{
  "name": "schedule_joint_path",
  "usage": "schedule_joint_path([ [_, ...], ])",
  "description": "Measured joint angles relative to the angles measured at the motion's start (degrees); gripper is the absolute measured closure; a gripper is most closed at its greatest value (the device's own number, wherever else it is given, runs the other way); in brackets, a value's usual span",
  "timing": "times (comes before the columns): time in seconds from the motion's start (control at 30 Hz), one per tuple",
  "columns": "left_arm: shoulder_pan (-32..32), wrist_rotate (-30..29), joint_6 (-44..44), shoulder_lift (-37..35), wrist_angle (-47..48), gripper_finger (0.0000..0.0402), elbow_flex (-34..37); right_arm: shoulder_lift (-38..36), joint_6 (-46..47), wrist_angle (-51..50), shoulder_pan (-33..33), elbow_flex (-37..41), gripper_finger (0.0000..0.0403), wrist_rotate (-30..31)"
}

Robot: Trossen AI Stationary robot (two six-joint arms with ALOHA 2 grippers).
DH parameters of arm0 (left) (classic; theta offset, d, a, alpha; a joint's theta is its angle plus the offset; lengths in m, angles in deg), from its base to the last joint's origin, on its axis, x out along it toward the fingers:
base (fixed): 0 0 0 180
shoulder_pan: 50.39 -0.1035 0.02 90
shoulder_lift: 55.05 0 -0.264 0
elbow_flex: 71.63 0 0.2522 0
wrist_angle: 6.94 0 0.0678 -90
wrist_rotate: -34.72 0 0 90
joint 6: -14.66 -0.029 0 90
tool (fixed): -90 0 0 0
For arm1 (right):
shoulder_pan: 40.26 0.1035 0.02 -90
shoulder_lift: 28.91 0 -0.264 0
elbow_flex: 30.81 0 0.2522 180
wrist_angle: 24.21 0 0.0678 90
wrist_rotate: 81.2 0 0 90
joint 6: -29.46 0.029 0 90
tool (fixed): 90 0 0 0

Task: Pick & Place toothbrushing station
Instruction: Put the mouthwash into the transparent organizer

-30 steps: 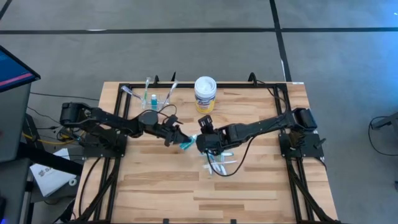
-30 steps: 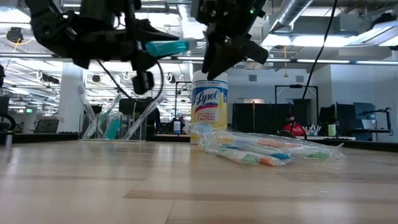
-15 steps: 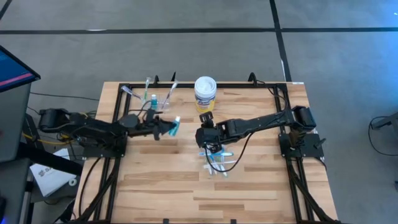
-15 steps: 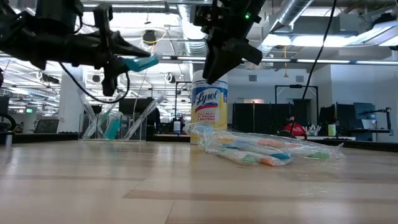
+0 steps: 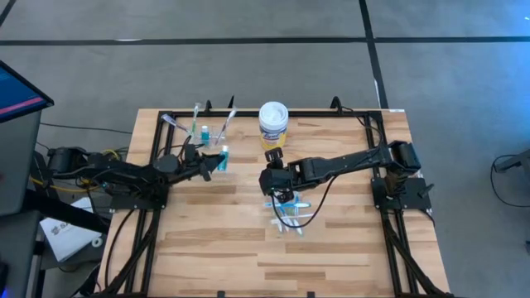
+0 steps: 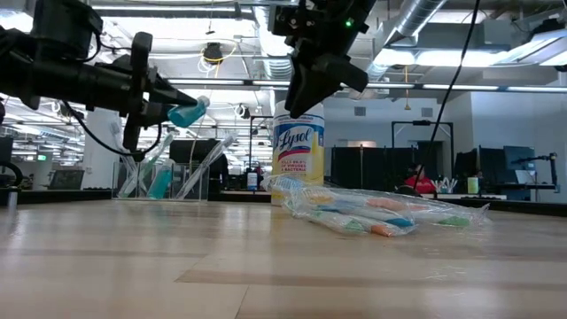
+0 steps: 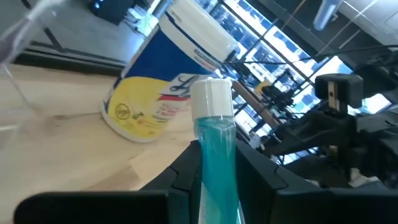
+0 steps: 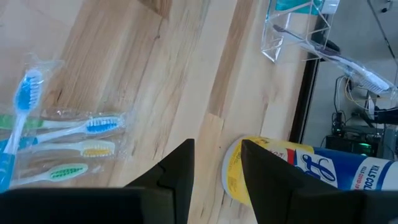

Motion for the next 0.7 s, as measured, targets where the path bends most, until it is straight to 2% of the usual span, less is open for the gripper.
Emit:
schedule_joint_path([
  [0.33,0.3,-7.9,-1.8,0.0,2.9,0.0334,0.0,0.0,0.4,0.0,-0.4,0.0,0.0281,-0.1],
  [0.7,7.6,-21.4,-2.9,0.0,8.4,0.0334,-0.1,0.0,0.4,0.0,-1.4,0.0,0.0281,-1.4],
])
